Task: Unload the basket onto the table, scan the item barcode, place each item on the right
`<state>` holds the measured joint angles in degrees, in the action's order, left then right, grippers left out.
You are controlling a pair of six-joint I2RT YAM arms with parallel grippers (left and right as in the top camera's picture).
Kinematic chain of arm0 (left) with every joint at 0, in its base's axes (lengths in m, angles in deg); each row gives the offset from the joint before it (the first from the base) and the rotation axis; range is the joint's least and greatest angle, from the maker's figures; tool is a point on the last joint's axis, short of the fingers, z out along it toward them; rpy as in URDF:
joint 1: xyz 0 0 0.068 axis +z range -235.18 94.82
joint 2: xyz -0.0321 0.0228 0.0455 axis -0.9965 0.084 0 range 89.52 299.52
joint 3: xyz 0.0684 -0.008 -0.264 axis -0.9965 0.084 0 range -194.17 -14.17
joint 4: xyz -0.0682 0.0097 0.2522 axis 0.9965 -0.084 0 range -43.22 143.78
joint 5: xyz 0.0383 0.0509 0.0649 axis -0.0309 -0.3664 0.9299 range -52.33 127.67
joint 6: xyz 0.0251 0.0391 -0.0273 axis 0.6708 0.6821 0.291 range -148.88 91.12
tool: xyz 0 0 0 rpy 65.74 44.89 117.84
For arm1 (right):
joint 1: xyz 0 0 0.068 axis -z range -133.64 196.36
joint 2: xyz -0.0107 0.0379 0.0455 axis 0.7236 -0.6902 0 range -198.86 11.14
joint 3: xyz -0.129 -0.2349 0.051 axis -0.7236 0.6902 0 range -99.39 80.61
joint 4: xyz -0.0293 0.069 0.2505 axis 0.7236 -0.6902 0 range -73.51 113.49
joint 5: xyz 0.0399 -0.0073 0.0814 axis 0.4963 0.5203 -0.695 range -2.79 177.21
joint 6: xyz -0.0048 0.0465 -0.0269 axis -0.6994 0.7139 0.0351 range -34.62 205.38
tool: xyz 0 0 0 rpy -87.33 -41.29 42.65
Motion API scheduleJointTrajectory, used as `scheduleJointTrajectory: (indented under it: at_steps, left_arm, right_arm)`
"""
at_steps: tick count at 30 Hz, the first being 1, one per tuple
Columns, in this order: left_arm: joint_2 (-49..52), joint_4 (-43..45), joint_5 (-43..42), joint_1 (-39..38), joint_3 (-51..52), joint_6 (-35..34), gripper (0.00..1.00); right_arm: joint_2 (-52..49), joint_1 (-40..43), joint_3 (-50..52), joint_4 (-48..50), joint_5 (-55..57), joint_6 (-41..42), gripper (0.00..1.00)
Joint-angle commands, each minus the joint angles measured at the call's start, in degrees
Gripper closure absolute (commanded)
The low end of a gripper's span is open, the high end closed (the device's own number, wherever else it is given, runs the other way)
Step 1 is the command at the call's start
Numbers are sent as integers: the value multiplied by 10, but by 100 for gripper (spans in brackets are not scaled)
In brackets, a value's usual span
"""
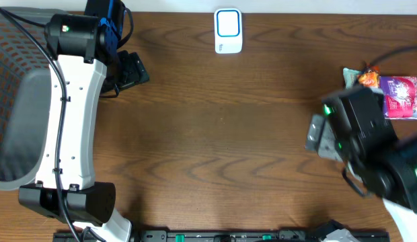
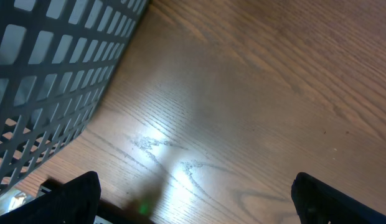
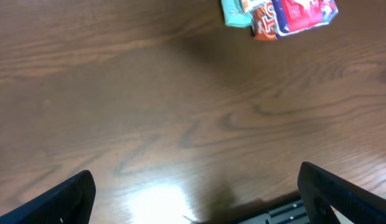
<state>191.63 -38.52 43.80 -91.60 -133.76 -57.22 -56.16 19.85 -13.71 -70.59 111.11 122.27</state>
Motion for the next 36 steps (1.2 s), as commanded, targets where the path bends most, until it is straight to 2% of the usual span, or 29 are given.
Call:
scheduleJointTrajectory:
  at_steps: [1,10,26,36]
  left_arm:
    - [-1,-30,3,0,-2,0,2]
    - [-1,-30,3,0,-2,0,2]
    - [-1,-30,3,0,-2,0,2]
    - [-1,-30,3,0,-2,0,2]
  right_arm:
    - [56,-11,28,-22,8,19,1]
    - [124,-11,32,-32,-7,14,1]
    - [130,-11,34,-32,-7,14,1]
    - [197,51,37,-30,-4,14,1]
